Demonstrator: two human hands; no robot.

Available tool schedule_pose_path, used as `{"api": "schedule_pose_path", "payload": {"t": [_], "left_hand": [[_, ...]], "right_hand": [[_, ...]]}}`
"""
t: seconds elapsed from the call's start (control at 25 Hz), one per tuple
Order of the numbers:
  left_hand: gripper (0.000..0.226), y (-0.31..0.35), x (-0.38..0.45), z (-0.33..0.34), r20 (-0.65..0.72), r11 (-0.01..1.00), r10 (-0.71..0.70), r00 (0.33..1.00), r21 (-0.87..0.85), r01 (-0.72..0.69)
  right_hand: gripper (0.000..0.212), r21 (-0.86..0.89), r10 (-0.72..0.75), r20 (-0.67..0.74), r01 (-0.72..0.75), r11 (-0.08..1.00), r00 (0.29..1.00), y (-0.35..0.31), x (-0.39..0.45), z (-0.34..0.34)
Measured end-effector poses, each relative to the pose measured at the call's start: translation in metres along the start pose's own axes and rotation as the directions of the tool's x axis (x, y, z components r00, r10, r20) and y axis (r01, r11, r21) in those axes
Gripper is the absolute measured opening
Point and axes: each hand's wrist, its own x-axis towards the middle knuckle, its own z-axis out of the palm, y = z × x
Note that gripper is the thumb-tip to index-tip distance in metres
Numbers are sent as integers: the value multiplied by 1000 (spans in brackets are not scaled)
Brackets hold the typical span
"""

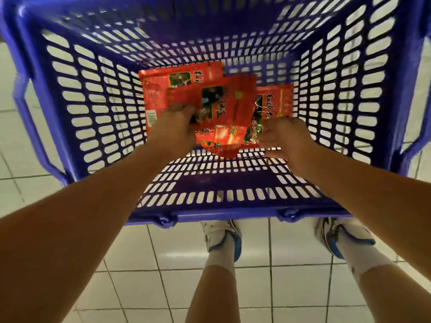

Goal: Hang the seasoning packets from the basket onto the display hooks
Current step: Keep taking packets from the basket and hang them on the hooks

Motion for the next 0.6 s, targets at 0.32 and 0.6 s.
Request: {"api": "schedule_pose_path", "payload": {"t": [0.32,0.6], "left_hand": [[20,47,-27,-22,582,4,-230,780,-801,599],[105,2,0,21,117,937,-346,931,94,336]], "right_hand": [[36,291,-149,201,87,953,968,-26,-19,2],[11,242,-210,-143,240,940,967,-15,10,-10]]}}
